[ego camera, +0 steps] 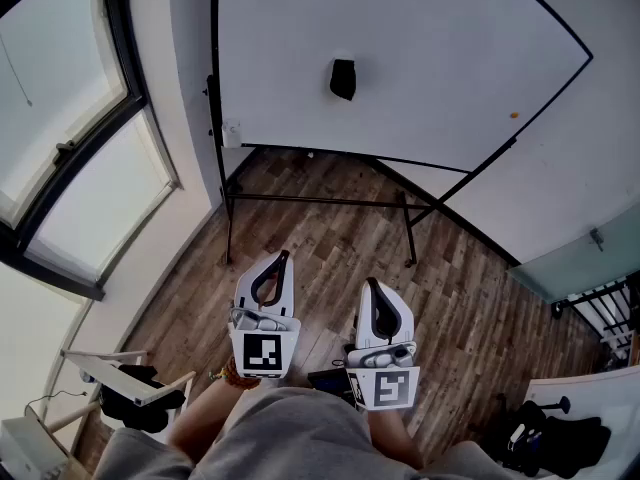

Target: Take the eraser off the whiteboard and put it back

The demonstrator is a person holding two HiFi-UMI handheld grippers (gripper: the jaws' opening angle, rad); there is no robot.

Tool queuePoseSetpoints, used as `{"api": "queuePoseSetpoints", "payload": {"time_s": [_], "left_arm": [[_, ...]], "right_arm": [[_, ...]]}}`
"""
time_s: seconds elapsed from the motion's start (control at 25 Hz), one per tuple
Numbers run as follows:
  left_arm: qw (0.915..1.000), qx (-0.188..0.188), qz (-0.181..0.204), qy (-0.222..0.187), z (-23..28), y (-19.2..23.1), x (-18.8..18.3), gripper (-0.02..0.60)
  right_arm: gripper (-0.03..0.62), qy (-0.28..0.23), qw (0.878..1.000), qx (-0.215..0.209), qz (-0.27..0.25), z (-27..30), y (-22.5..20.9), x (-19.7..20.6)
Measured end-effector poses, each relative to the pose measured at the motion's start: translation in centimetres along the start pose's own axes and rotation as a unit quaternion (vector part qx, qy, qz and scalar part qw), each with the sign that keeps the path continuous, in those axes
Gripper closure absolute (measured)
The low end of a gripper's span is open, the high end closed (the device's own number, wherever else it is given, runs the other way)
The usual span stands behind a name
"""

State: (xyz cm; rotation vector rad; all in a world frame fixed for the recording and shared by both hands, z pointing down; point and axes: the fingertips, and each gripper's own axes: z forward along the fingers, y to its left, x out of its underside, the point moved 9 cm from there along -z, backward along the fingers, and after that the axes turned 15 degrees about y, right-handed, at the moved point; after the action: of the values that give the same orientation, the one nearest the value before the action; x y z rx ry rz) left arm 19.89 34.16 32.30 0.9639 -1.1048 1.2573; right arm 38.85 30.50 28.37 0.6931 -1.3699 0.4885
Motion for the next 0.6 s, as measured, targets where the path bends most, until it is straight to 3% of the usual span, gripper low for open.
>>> {"api": "queuePoseSetpoints", "payload": {"time_s": [0.16, 0.6], "left_arm": [[0.9999, 0.012, -0.006, 0.006, -0.1, 3.0, 0.4, 0.575], [0.9993, 0.034, -0.003, 0.011, 2.2, 5.6, 0.0, 0.575]], "right_arm": [[0.583, -0.018, 0.999, 0.034, 0.011, 1.2, 2.0, -0.9], [0.583, 0.028, 0.998, 0.054, 0.003, 5.7, 2.6, 0.6]]}}
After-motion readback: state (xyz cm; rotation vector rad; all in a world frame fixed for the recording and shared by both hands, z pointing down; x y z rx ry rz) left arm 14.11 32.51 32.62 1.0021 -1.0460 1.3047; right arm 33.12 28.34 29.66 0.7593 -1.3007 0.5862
